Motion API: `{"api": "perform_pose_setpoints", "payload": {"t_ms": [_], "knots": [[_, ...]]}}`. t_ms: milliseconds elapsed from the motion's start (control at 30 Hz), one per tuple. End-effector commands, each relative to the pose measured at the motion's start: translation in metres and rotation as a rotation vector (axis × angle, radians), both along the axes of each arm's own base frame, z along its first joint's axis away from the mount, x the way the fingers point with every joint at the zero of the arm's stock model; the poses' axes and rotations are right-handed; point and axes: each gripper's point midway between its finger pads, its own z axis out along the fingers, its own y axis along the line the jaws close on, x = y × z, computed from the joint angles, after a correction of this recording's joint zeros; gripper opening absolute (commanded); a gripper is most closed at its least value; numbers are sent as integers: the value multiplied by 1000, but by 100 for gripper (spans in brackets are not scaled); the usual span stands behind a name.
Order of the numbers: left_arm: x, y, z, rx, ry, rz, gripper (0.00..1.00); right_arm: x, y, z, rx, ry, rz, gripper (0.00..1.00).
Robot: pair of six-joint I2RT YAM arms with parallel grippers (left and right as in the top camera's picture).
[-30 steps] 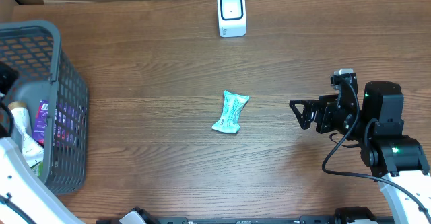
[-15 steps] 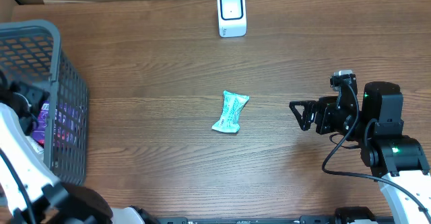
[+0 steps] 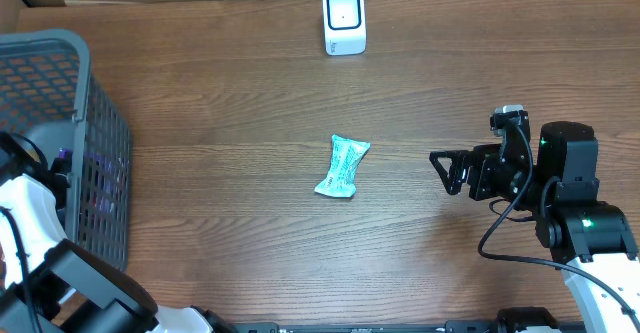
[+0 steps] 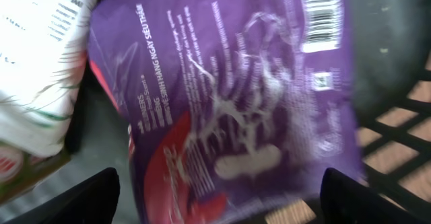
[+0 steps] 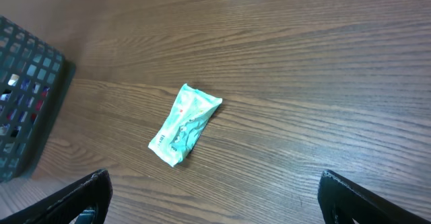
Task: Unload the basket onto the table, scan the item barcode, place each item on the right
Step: 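Return the left gripper into the basket and grasp the purple pad pack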
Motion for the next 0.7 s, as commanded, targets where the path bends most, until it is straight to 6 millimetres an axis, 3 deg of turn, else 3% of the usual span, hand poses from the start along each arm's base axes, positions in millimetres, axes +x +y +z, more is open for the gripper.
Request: {"api": "perform_pose_setpoints", "payload": {"t_ms": [0,200,333,367,400,467,500,667], "knots": [[-6,-7,-24,-47,49,-19,88,4,1,15,-7,-41,7,98],[-13,-8,-55,-94,128,-10,84,3,1,14,-8,-35,7,98],[-16,-9,-78,-125,170,-9,75,3,1,13,-8,-35,7,98],[-16,-9,-83,-133,178,-10,67,3,1,14,-8,-35,7,98],[-17,-9,-88,-139,185,-11,51,3,1,14,-8,-36,7,98],[-18,-10,-92,-146,197,-13,10,3,1,14,-8,-36,7,99],[-19,-11,-93,-149,200,-13,4,3,1,14,-8,-38,7,99],[-7,-6,-75,-133,142,-39,4,4,1,16,-7,-46,7,99]]}}
